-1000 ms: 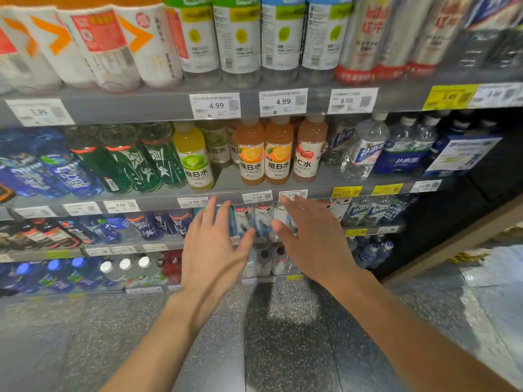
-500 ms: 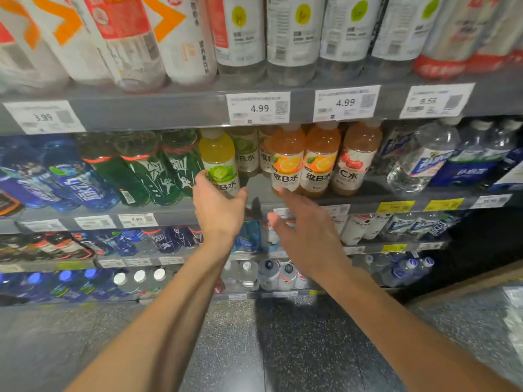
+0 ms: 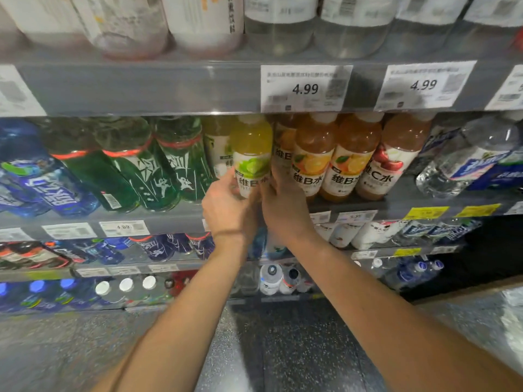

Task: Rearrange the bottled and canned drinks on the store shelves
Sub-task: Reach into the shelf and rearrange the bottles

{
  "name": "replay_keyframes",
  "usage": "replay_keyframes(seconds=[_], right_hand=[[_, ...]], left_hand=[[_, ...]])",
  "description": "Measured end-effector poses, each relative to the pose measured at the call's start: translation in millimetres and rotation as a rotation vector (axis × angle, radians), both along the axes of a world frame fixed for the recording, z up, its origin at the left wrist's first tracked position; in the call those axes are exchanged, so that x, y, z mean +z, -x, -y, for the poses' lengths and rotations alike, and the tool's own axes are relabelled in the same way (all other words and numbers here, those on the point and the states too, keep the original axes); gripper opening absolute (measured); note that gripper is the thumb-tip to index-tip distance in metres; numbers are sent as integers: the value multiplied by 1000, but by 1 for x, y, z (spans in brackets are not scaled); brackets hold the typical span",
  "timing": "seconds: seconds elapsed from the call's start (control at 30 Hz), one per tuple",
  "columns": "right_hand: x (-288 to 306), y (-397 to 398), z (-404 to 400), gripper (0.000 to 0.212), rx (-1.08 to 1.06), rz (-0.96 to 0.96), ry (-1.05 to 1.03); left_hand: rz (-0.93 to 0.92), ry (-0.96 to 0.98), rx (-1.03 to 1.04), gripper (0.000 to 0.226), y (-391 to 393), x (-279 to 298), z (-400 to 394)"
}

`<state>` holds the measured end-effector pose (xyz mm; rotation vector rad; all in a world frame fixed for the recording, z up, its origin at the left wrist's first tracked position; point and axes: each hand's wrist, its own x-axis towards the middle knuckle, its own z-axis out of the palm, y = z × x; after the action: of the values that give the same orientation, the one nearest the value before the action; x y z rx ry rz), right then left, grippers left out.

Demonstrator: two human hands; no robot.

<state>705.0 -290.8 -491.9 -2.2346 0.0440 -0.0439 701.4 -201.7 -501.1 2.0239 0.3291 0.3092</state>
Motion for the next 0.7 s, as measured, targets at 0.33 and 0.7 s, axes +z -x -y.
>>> replay_keyframes(seconds=[0.33,0.7], right_hand=[[1,2,9,54,-79,23,-163],[-4,8,14,51,-14,59,-152]], left_hand=[[25,146,-8,37,-2,-8,14],[18,132,-58,42,23,-16,20]])
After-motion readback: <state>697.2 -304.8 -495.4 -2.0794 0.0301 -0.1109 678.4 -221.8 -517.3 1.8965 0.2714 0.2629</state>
